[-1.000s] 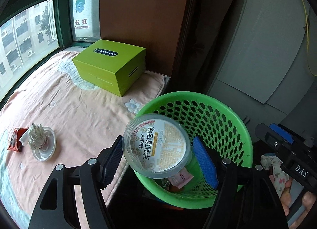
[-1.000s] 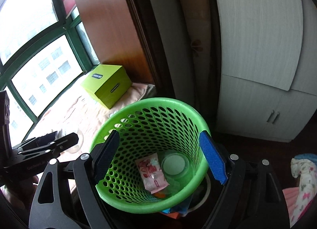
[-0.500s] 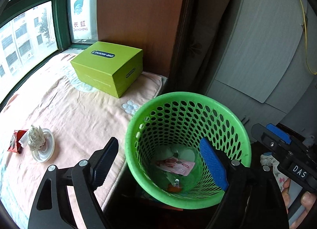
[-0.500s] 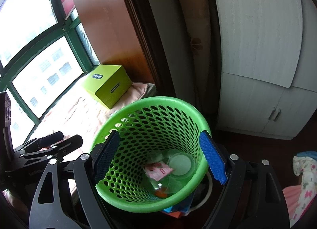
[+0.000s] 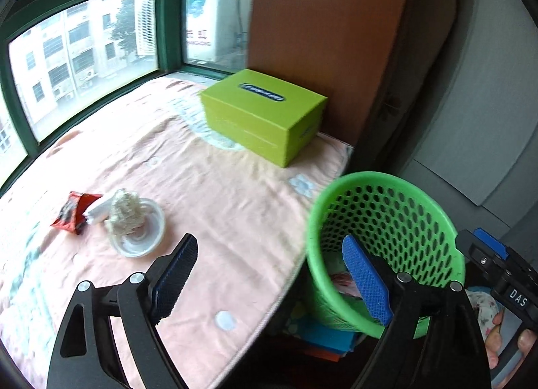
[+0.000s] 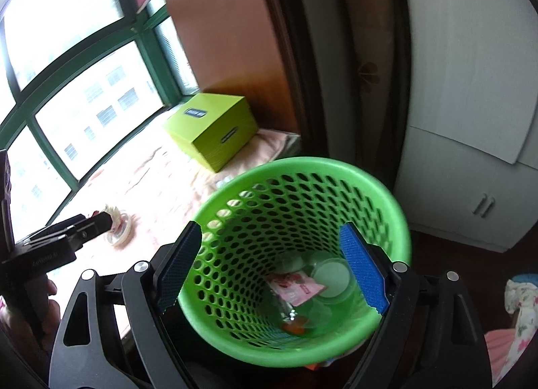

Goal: Collect trash
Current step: 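Move both tools back over the table toward the white plate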

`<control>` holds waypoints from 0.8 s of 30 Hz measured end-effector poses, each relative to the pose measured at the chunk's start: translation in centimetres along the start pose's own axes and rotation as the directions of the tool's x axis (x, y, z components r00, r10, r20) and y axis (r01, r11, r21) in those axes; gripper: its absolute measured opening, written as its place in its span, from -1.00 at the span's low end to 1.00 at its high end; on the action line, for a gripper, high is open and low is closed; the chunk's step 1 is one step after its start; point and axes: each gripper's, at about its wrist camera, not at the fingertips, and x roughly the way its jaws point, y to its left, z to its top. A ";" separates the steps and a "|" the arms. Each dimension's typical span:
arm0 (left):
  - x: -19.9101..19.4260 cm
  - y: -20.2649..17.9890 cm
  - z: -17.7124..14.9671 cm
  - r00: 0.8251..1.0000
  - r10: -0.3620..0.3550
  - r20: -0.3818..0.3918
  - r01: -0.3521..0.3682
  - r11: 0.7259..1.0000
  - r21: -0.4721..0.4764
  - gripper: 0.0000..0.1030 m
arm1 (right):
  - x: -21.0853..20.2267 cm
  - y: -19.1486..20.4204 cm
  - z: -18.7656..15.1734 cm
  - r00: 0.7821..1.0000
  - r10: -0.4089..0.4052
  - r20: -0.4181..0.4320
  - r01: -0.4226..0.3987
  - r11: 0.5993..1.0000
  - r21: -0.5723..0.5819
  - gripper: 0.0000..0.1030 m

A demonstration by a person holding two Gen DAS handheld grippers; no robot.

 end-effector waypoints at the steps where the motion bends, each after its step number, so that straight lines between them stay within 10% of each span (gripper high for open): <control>1: -0.1 0.9 0.0 1.000 0.013 0.001 -0.013 1.000 -0.014 0.65 | 0.2 0.5 0.0 1.000 0.007 -0.003 -0.007 1.000 -0.011 0.63; 24: -3.1 17.0 -2.2 0.967 0.253 -0.023 -0.251 0.936 -0.248 0.65 | 5.6 13.3 1.1 0.979 0.179 -0.095 -0.197 0.951 -0.240 0.63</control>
